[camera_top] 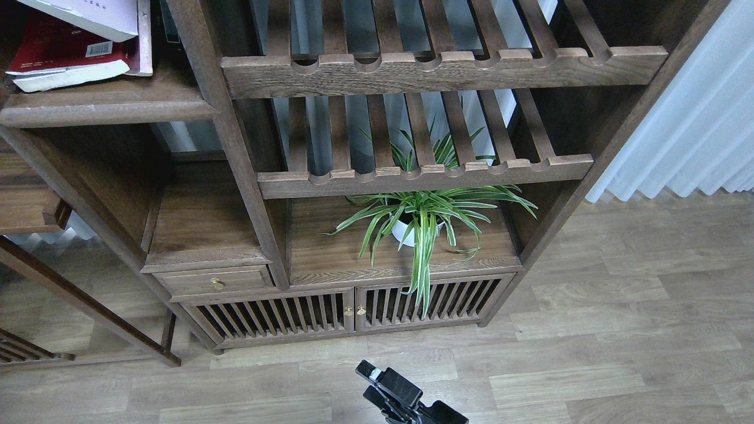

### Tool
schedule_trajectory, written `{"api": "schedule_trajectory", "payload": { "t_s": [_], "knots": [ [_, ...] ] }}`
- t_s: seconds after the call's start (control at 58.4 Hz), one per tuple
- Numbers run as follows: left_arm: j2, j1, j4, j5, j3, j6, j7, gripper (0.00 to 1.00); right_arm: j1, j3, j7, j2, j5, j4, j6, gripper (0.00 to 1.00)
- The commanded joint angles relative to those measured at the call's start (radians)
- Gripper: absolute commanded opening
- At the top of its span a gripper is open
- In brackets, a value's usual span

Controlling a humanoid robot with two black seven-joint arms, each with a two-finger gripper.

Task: Organize books on shelf

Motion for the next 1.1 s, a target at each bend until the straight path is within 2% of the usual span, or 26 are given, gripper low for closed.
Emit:
{"api": "schedule_trajectory", "payload": {
  "t_s": [0.0,0.206,0.343,0.36,0.514,0.599,0.634,0.874,0.942,1.079],
  "knots": [
    [-0.044,-0.001,0.003,0.0,0.001,0.0,-0.009,0.64,0.0,0.0,0.0,0.0,0.0,0.001,0.0,0.99],
    [-0.03,0.03,-0.008,-0.003,-0.013,0.0,-0.012,0.85,0.001,0.004,0.0,0.0,0.0,0.009,0.0,0.99],
    [0.017,0.038,-0.031,-0.006,-0.014,0.0,-0.011,0.91,0.001,0.006,0.0,0.0,0.0,0.007,0.0,0.99],
    [0.06,0.051,-0.068,-0.008,-0.014,0.0,-0.012,0.92,0.001,0.007,0.0,0.0,0.0,0.007,0.0,0.99],
    [0.163,0.14,-0.214,-0.014,-0.017,0.0,-0.014,0.93,0.005,0.015,0.0,0.0,0.003,0.007,0.0,0.99],
    [0.238,0.21,-0.342,-0.017,-0.044,0.0,-0.015,0.93,0.015,0.041,0.0,0.0,0.005,0.023,0.0,0.99],
    [0.269,0.254,-0.431,-0.023,-0.071,0.0,-0.015,0.93,0.026,0.06,0.001,0.0,0.005,0.035,0.0,0.99],
    [0.381,0.533,-0.868,-0.041,-0.215,0.0,-0.006,0.93,0.066,0.103,0.023,0.0,0.008,0.046,0.0,0.98],
    [0.398,0.588,-0.957,-0.041,-0.24,0.0,-0.011,0.93,0.067,0.106,0.023,0.0,0.008,0.046,0.0,0.98],
    [0.401,0.694,-1.057,-0.041,-0.294,0.0,-0.009,0.92,0.07,0.141,0.023,0.0,0.008,0.046,0.0,0.98]
  ]
}}
